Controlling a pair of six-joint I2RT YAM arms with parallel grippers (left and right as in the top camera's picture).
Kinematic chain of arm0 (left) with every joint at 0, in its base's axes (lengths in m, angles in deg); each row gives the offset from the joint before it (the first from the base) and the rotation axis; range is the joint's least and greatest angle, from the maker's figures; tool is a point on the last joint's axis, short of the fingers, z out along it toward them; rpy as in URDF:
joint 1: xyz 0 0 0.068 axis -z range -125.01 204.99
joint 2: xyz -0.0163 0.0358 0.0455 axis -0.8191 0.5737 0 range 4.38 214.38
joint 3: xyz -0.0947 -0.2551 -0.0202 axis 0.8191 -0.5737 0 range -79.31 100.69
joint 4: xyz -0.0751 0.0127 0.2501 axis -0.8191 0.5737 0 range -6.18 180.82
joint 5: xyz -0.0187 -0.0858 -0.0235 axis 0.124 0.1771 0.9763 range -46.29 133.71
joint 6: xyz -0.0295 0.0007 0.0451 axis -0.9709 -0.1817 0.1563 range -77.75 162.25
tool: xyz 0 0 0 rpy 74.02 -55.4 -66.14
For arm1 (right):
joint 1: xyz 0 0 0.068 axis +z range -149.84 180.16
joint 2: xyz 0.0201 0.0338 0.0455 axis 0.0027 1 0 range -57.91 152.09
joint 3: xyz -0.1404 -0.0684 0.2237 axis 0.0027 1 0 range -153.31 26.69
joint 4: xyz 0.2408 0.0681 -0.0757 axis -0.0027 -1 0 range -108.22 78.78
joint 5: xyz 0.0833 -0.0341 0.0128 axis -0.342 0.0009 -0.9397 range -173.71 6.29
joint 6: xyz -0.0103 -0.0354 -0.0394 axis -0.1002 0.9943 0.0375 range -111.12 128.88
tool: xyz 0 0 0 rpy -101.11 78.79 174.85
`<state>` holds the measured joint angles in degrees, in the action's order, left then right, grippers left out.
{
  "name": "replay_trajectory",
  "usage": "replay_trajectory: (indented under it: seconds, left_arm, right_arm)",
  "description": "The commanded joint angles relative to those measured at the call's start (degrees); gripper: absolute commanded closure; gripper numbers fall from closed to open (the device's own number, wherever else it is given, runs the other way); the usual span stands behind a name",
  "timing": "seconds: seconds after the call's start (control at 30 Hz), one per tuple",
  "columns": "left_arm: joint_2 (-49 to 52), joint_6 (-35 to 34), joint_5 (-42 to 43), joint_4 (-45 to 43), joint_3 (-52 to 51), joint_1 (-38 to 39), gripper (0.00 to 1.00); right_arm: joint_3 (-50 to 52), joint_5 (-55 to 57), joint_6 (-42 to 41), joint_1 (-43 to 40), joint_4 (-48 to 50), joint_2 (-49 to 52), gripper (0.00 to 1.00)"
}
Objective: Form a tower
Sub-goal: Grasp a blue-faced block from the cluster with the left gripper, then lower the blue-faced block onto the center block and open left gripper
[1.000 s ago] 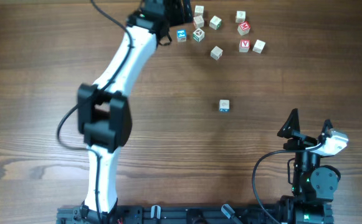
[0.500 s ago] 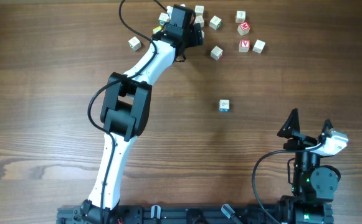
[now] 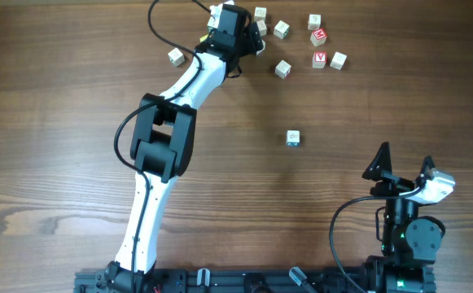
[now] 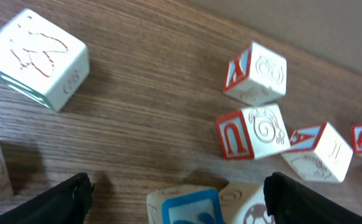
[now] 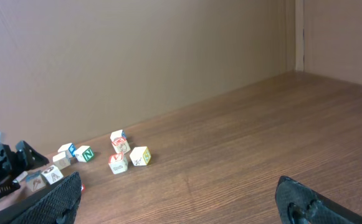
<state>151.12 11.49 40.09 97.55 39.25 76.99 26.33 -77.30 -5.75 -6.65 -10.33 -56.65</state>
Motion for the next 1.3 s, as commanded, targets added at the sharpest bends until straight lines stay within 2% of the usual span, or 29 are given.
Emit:
replay_trajectory:
  seconds: [0.0, 0.17, 0.2, 0.3, 0.4, 0.47, 0.57, 0.77, 0.93, 0.97, 1.07, 1.27]
  left_arm:
    - [1.60, -2.12, -1.01, -0.66, -0.15, -0.42, 0.18]
    - [5.55, -2.78, -0.48, 0.87, -0.15, -0.37, 0.18]
    - [6.10, -2.73, 0.13, 2.43, -0.15, -0.37, 0.23]
    - [5.40, -2.49, 0.09, 4.22, -0.13, -0.76, 0.62]
    - [1.11, -1.81, 0.09, 5.66, -0.13, -2.03, 0.83]
    - [-4.76, 5.49, -0.24, 10.19, -0.13, -2.49, 0.92]
    - [-14.80, 9.86, -1.01, 19.15, -0.13, -2.27, 0.94]
    - [-27.08, 9.75, 0.66, 31.67, -0.13, 3.10, 0.96]
    - [-27.67, 9.01, 0.66, 42.53, -1.38, 14.03, 0.96]
    - [-27.67, 4.37, -1.38, 44.35, -2.67, 15.69, 0.96]
    - [-27.67, -3.48, -2.49, 43.93, -7.41, 17.70, 0.96]
    - [-27.65, -9.01, -3.43, 32.76, -20.48, 23.67, 0.96]
  right_arm:
    - [0.07, -0.04, 0.98, -0.17, 0.13, -0.33, 0.00]
    - [0.07, -0.07, 0.96, -0.17, 0.13, -0.33, 0.00]
    - [0.07, -0.07, 0.94, -0.17, 0.13, -0.33, 0.00]
    - [0.07, -0.04, 0.96, -0.17, 0.13, -0.33, 0.00]
    - [0.07, -0.07, 0.96, -0.17, 0.13, -0.33, 0.00]
    - [0.07, -0.07, 0.96, -0.17, 0.13, -0.33, 0.00]
    - [0.07, -0.07, 0.98, -0.17, 0.13, -0.33, 0.00]
    - [0.07, -0.07, 0.96, -0.17, 0.11, -0.33, 0.00]
    - [0.07, -0.07, 0.96, -0.17, 0.13, -0.33, 0.00]
    - [0.07, -0.07, 0.96, -0.17, 0.13, -0.33, 0.00]
    - [0.07, -0.07, 0.96, -0.17, 0.13, -0.33, 0.00]
    - [0.07, -0.07, 0.96, -0.17, 0.13, -0.33, 0.00]
